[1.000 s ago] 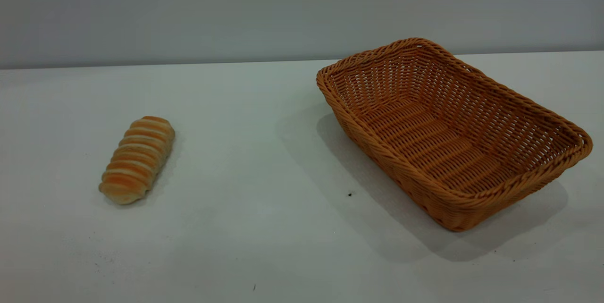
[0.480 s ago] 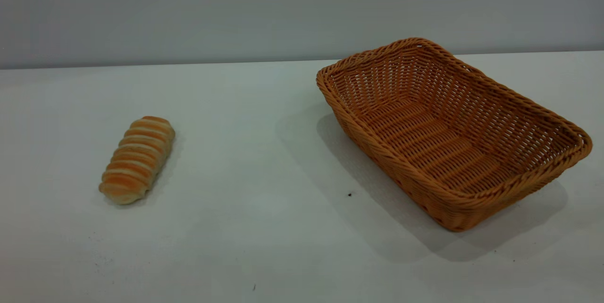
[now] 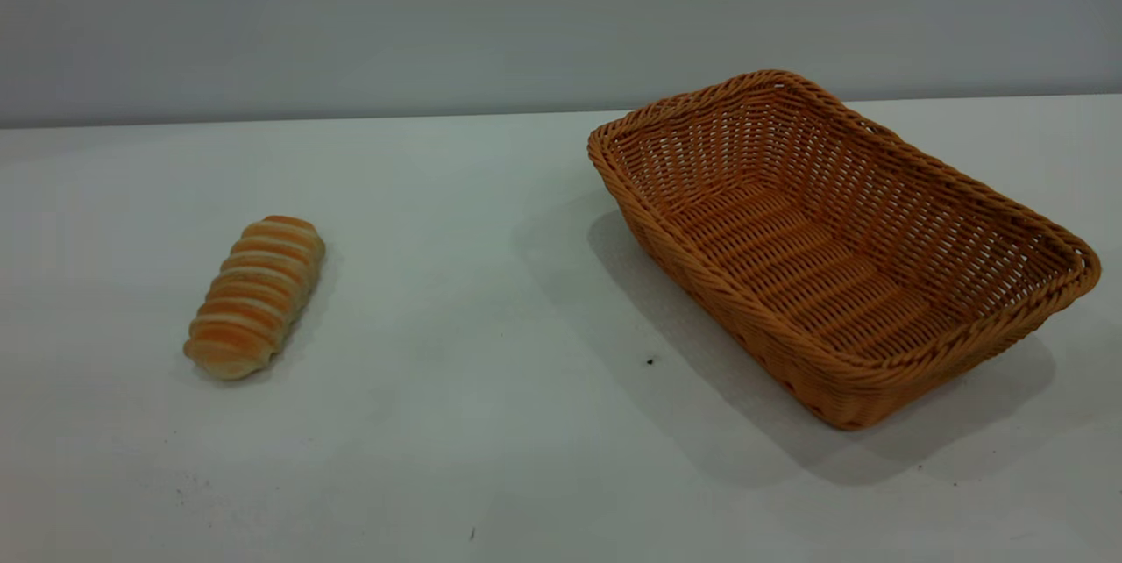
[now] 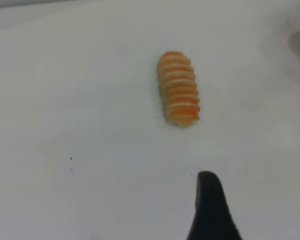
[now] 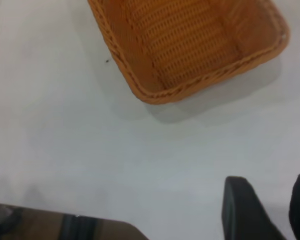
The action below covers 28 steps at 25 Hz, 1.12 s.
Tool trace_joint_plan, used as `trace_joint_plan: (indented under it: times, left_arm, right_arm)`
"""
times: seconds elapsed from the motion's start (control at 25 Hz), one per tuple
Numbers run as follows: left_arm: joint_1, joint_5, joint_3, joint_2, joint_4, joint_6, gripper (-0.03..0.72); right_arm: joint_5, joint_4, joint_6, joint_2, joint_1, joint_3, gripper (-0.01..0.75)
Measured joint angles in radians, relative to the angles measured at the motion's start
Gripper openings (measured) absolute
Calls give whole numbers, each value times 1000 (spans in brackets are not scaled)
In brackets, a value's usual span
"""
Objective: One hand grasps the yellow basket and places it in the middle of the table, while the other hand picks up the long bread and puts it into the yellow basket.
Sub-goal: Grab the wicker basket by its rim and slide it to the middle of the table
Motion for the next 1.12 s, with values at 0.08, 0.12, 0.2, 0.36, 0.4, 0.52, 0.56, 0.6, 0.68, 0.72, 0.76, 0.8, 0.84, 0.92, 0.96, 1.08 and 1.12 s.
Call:
trace_joint_plan:
  times: [0.08, 0.12, 0.2, 0.36, 0.4, 0.52, 0.56, 0.6, 0.68, 0.72, 0.76, 0.8, 0.84, 0.92, 0.96, 1.08, 1.12]
  left_arm:
    - [0, -14, -11, 45, 0, -2, 536]
    - [0, -22, -13, 60, -1, -5, 536]
    - [0, -31, -15, 72, -1, -20, 536]
    - [0, -34, -16, 73, -1, -50, 536]
    - [0, -34, -16, 74, -1, -53, 536]
    - [0, -35, -16, 74, -1, -56, 536]
    - [0, -35, -16, 74, -1, -56, 536]
    - [0, -35, -16, 75, -1, -57, 536]
    - [0, -35, -16, 75, -1, -57, 536]
    - [0, -35, -16, 75, -1, -57, 536]
    - [0, -35, -16, 75, -1, -57, 536]
    - [0, -35, -16, 75, -1, -57, 536]
    - [0, -35, -16, 75, -1, -63, 536]
    - [0, -35, -16, 75, -1, -63, 536]
    - [0, -35, -16, 75, -1, -63, 536]
    - [0, -35, -16, 75, -1, -63, 536]
    - [0, -35, -16, 75, -1, -63, 536]
  right_arm:
    - [-72, 39, -3, 92, 0, 0, 322]
    - [-108, 69, -3, 139, 0, 0, 348]
    - [-168, 151, -5, 222, 0, 0, 393]
    - [-275, 329, -9, 395, 0, 1, 439]
    - [-301, 368, -20, 445, 0, 3, 441]
    - [-360, 456, -82, 593, 0, 8, 442]
    - [-377, 494, -110, 645, 0, 8, 442]
    - [-395, 537, -137, 696, 0, 8, 443]
    - [-423, 622, -213, 786, 0, 8, 444]
    - [-432, 672, -253, 833, 0, 8, 444]
    - [-440, 727, -287, 879, 0, 7, 444]
    - [-445, 776, -329, 915, 0, 7, 444]
    - [-451, 836, -374, 956, 0, 7, 444]
    - [-454, 962, -468, 1023, 0, 6, 444]
    - [-454, 1016, -522, 1054, 0, 5, 444]
    - [-442, 1190, -675, 1120, 0, -1, 444]
    - [-433, 1245, -721, 1136, 0, -1, 444]
